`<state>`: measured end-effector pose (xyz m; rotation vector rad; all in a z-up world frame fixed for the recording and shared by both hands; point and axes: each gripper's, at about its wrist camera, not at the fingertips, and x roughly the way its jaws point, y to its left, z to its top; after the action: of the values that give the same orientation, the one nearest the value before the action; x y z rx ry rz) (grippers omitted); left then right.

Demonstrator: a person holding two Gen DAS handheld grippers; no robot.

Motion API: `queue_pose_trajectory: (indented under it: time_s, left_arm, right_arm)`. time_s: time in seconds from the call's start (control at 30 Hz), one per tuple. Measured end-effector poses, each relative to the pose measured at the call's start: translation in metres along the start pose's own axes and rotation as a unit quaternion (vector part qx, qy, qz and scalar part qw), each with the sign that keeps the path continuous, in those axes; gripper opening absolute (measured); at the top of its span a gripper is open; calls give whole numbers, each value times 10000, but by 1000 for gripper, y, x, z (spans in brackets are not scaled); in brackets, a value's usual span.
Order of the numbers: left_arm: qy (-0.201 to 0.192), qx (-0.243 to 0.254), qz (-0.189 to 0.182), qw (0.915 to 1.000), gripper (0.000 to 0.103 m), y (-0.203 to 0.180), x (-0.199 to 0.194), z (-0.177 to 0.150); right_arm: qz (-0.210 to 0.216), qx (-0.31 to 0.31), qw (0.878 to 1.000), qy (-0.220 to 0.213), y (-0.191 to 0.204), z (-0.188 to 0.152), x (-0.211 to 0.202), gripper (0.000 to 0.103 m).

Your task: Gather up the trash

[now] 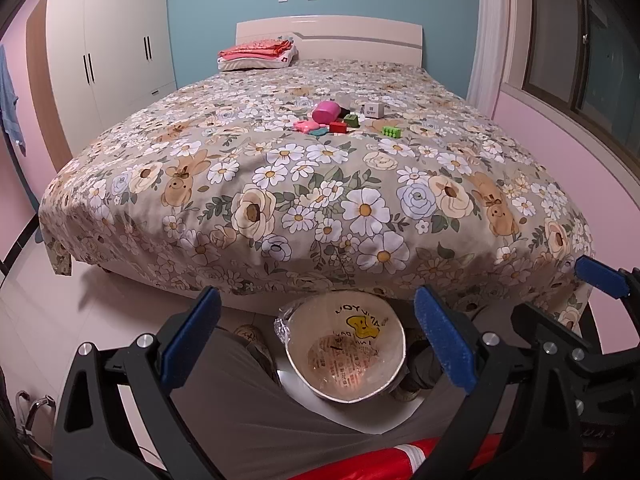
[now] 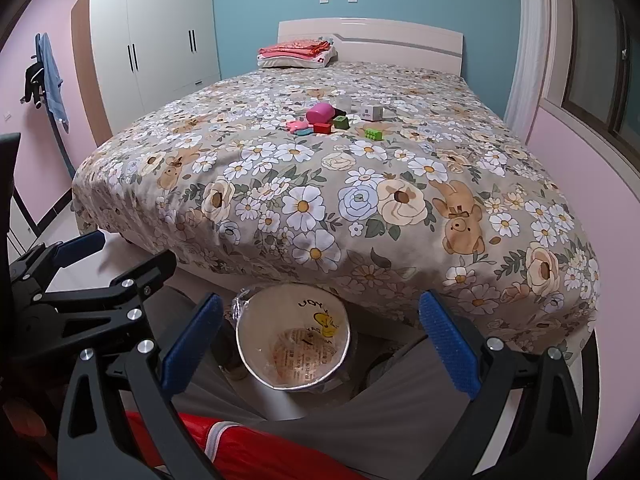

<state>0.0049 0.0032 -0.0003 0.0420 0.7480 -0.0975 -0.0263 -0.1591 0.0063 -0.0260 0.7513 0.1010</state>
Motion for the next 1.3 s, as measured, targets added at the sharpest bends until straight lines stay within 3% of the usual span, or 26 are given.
queue_pose_trajectory:
  time_s: [1.3]
  left_arm:
    - [-27,30,70,10000,95,2,3,-5]
  right_arm:
    - [7,-3,10000,54,1,-2,4,100]
